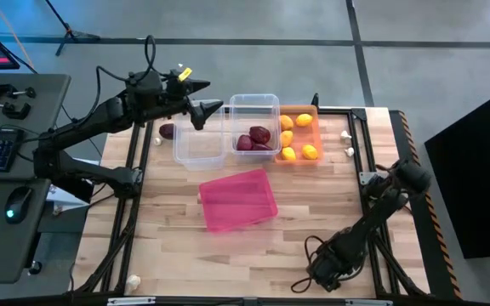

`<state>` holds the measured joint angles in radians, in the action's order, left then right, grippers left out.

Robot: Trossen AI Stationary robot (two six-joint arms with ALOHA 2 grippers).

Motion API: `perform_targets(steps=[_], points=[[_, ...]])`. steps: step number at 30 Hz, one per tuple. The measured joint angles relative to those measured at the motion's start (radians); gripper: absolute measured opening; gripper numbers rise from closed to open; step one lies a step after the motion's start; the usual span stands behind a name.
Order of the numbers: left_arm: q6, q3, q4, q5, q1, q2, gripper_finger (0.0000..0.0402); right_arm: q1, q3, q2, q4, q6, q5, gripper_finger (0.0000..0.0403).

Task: Sort produce into baskets
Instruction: Put the white garlic into the pink bin

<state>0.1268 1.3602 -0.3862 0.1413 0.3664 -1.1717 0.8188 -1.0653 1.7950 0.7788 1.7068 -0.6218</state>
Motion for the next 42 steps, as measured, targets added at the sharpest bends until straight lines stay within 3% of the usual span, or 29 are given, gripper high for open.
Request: perform_targets(steps=[14, 19, 23, 26, 32, 37, 42], points=[[0.018, 0.000, 0.001, 0.000, 0.000, 0.000, 0.0392, 0.000, 0.000, 0.095, -0.084, -0.048, 0.007, 0.0347], [0.025, 0.000, 0.009, -0.002, 0.000, 0.001, 0.0392, 0.000, 0.000, 0.098, -0.070, -0.086, 0.020, 0.0287], [0.001, 0.000, 0.115, -0.077, 0.000, 0.035, 0.0392, 0.000, 0.000, 0.073, -0.051, -0.173, 0.022, 0.0221], [-0.029, 0.002, 0.173, -0.058, 0.001, 0.079, 0.0392, -0.004, 0.000, 0.020, 0.024, -0.250, 0.052, 0.0169], [-0.051, 0.002, 0.164, 0.007, 0.009, 0.167, 0.0392, -0.090, 0.000, -0.168, 0.196, -0.391, 0.274, 0.0105], [-0.039, 0.002, 0.164, 0.007, 0.009, 0.236, 0.0392, -0.257, 0.000, -0.335, 0.216, -0.527, 0.580, 0.0113], [0.017, 0.002, 0.140, 0.007, 0.009, 0.277, 0.0392, -0.470, 0.000, -0.416, 0.058, -0.801, 0.804, 0.0122]])
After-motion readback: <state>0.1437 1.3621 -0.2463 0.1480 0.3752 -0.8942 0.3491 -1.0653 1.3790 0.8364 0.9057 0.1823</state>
